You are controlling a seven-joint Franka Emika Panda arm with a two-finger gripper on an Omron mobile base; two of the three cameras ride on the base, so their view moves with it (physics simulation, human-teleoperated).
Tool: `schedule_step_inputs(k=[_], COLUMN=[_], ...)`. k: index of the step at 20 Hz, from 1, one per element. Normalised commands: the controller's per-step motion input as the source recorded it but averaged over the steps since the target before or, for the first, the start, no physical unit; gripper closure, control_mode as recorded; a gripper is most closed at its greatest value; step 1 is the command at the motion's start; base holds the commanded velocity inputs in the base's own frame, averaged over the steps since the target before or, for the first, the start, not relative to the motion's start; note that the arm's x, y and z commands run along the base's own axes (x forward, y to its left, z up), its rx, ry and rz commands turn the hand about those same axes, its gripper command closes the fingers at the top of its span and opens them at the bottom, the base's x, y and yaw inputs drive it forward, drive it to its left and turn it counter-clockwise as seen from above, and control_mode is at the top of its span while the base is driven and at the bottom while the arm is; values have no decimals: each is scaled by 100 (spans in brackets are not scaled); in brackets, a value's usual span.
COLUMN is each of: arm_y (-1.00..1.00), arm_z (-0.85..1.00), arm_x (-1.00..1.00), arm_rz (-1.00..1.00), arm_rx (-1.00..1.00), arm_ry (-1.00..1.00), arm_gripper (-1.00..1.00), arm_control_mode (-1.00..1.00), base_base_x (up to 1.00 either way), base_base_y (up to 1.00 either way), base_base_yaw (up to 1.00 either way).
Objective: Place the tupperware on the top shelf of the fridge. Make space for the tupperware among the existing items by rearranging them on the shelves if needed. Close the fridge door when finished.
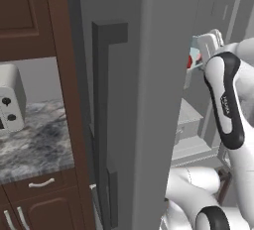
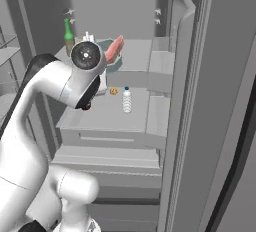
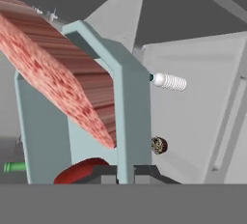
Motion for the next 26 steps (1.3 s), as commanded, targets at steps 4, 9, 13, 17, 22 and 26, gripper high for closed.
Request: schedule_step_inputs(k=[4, 9, 13, 17, 22, 26], arm_y=[-8, -3, 0, 0, 0, -3], arm_z=[26, 3, -26, -40, -50, -3], arm_x=[81, 79, 56, 35, 29, 79], arm_rz=[0, 0, 0, 0, 0, 0], arm_rx=[1, 0, 0, 0, 0, 1], arm_ry=[1, 1, 1, 0, -13, 0], arm_gripper=[100, 100, 100, 100, 100, 100], arm_control_mode=[-100, -100, -100, -100, -100, -100], base_base_x=[0, 0, 0, 0, 0, 0], base_base_y=[0, 0, 0, 0, 0, 0], base_base_yaw=[0, 0, 0, 0, 0, 0])
